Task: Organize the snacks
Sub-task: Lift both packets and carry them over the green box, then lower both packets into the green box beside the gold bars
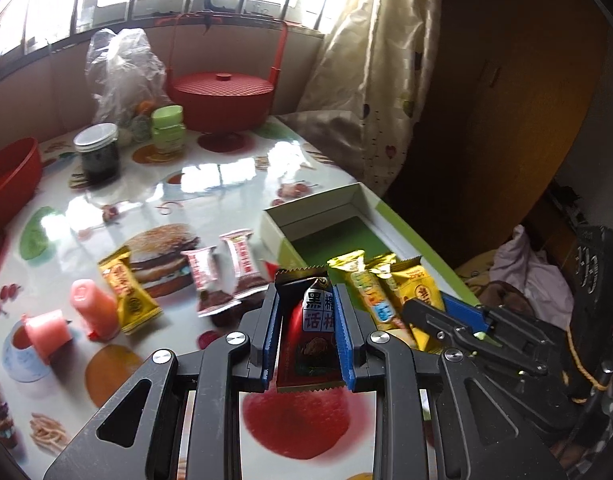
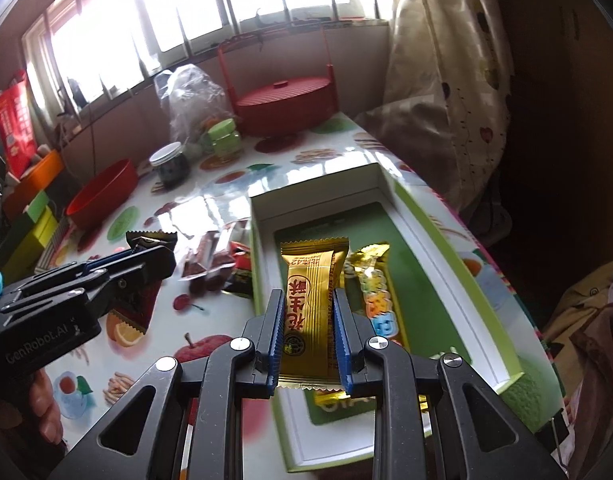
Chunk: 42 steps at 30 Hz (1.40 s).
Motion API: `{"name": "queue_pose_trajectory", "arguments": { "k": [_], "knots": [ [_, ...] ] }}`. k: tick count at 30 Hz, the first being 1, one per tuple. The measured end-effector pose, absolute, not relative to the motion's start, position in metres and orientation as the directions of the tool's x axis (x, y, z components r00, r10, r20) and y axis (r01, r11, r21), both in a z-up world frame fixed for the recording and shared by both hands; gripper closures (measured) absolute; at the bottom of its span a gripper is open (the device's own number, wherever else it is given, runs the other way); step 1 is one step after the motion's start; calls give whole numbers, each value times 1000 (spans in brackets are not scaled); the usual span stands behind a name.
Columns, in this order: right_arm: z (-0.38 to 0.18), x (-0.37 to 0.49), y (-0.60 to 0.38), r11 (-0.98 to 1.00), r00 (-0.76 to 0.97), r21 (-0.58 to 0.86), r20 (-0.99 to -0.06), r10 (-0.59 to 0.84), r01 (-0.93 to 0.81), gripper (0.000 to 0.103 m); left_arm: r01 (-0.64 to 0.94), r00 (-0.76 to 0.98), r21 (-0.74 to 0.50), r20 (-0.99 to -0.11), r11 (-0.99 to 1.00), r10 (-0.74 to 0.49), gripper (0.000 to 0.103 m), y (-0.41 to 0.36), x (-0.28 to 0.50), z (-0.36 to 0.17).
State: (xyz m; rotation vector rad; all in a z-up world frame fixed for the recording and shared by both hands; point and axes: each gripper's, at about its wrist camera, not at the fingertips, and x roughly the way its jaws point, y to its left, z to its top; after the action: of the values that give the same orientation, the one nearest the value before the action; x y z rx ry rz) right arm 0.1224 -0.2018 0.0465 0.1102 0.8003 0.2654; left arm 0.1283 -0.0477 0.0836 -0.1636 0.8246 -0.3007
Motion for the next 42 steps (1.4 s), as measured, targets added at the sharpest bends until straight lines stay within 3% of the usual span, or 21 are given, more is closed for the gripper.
{"name": "queue_pose_trajectory", "arguments": {
  "k": [20, 42],
  "knots": [
    [35, 115, -241, 974, 670, 204, -710, 217, -99, 81, 254, 571, -325, -709, 911, -412, 77, -88, 157, 78],
    [20, 127, -267, 984, 653, 172, -741, 155, -39, 81, 220, 524, -330, -754, 918, -396, 77, -105, 178, 48]
  ]
}}
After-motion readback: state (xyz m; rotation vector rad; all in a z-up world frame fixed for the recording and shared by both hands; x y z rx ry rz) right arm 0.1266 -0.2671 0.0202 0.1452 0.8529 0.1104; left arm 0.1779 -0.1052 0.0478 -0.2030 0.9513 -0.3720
